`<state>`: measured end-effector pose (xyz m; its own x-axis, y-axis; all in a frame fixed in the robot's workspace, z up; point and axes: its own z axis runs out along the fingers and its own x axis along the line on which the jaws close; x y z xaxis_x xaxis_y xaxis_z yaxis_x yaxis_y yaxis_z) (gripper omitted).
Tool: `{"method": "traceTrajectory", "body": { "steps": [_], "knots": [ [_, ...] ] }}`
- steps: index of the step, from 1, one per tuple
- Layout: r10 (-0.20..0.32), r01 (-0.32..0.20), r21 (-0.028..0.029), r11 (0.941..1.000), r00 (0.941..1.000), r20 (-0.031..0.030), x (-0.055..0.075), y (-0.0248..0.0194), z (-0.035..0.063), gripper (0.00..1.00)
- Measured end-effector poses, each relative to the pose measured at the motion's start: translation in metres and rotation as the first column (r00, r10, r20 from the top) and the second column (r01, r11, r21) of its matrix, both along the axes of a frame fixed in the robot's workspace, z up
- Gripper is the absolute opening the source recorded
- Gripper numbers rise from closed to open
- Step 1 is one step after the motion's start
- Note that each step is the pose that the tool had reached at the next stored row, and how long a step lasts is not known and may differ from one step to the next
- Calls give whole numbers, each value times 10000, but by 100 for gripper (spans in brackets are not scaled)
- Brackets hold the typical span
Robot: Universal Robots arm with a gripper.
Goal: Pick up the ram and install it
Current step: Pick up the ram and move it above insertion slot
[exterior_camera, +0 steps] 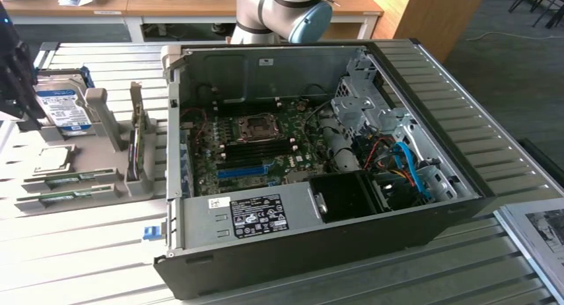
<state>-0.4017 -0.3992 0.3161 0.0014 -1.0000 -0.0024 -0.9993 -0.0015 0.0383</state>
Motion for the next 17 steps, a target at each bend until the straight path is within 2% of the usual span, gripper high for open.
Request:
{"method": "traceTrajectory", "body": {
  "steps": [9,12,17],
  "knots": [
    [-1,1,0,10000,10000,1,0,0,-139,29],
    [-1,1,1,10000,10000,1,0,0,-361,29],
    [0,0,1,10000,10000,1,0,0,-441,29]
  ]
}}
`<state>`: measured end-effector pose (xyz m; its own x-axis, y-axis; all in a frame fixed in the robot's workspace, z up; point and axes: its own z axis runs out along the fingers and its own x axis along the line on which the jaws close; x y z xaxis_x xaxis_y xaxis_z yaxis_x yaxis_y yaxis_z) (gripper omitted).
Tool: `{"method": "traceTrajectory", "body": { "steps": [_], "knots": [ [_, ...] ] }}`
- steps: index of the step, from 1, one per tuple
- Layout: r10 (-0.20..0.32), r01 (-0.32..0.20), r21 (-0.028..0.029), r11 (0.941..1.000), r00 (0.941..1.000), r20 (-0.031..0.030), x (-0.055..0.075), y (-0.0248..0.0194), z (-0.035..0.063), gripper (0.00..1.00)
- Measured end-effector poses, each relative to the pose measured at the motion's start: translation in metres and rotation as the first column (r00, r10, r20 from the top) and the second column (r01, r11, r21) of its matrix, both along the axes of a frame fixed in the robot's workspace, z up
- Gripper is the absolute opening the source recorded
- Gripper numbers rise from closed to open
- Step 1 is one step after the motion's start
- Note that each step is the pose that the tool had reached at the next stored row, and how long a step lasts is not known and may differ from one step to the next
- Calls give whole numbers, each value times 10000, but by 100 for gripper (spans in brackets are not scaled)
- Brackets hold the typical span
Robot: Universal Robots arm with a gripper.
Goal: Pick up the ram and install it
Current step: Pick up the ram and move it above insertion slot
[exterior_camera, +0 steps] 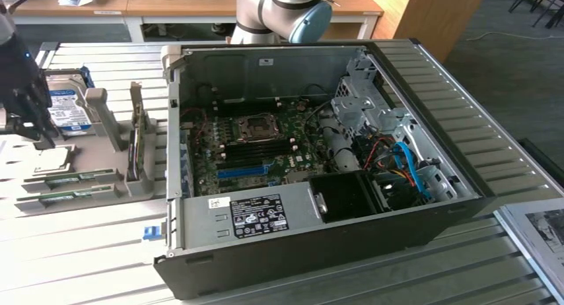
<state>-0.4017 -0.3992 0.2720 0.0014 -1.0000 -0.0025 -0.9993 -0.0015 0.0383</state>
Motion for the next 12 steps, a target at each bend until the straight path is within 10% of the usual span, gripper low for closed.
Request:
{"method": "traceTrajectory", "body": {
  "steps": [12],
  "knots": [
    [0,0,-1,10000,10000,-1,0,0,-181,29]
  ]
}}
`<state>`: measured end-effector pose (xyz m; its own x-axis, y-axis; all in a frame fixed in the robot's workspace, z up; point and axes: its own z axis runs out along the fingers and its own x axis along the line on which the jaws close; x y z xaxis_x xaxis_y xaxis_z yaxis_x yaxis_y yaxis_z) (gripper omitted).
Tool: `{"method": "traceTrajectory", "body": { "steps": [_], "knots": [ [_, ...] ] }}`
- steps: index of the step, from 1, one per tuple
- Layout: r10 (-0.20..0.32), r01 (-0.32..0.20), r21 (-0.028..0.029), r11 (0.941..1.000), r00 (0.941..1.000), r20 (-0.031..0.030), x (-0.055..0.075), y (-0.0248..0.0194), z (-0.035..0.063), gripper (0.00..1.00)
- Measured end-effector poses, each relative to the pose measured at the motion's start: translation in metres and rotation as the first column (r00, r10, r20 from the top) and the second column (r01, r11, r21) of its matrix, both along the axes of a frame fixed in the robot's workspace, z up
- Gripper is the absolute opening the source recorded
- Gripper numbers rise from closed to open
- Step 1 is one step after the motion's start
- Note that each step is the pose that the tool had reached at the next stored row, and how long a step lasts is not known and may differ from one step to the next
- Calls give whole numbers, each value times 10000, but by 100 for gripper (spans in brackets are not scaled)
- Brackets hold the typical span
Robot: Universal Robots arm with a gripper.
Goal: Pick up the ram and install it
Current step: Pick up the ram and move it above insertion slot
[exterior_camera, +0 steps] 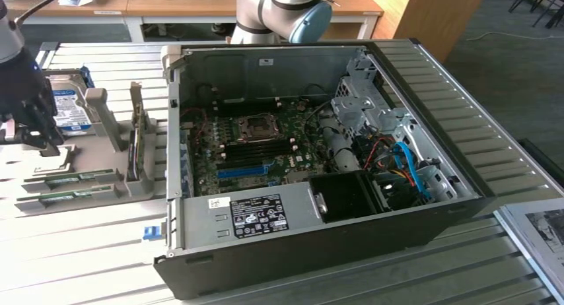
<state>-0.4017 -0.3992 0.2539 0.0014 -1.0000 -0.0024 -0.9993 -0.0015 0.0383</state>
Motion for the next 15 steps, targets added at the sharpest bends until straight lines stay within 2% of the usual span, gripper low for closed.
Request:
{"method": "traceTrajectory", "body": {
  "steps": [6,15],
  "knots": [
    [0,0,0,10000,10000,0,0,0,-71,29],
    [-2,2,1,10000,10000,1,-1,-3,-78,29]
  ]
}}
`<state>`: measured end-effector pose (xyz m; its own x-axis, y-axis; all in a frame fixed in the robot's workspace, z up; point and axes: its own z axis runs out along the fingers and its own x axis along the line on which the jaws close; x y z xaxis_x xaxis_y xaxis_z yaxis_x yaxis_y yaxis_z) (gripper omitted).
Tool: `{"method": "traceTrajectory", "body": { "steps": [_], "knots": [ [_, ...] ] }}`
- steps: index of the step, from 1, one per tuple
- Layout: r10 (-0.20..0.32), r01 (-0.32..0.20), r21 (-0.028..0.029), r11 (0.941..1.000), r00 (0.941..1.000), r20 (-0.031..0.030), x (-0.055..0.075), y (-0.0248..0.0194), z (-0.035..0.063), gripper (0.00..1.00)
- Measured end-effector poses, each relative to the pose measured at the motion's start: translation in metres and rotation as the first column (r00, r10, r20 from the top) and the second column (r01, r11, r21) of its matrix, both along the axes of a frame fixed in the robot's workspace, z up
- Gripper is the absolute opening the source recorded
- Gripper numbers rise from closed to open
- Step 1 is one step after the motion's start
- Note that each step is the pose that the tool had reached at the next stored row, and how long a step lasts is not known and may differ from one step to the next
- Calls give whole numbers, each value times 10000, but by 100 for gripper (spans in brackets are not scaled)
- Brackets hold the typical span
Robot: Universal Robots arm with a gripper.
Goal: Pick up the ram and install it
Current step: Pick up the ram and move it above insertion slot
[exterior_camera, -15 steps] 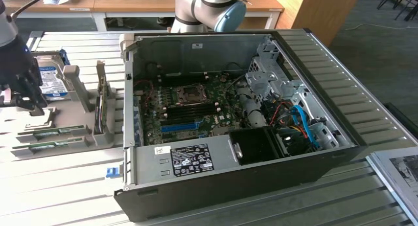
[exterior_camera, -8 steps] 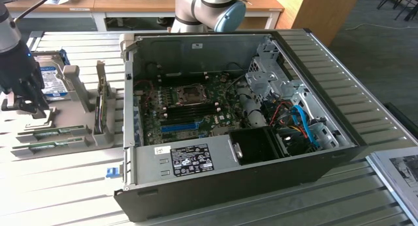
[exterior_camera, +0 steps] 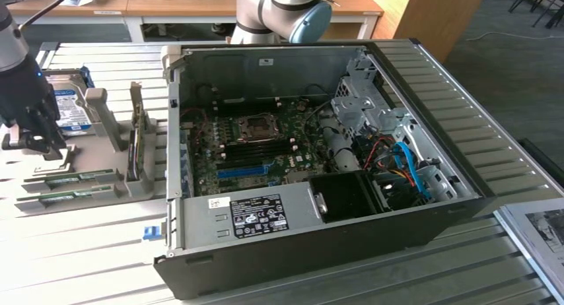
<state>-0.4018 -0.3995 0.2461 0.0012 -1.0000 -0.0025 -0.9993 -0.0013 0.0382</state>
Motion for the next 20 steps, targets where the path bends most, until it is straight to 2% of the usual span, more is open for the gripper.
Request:
{"method": "traceTrajectory", "body": {
  "steps": [9,20],
  "knots": [
    [1,-1,-1,10000,10000,-1,1,-61,1,29],
    [2,-2,-1,10000,10000,-1,1,-193,1,29]
  ]
}}
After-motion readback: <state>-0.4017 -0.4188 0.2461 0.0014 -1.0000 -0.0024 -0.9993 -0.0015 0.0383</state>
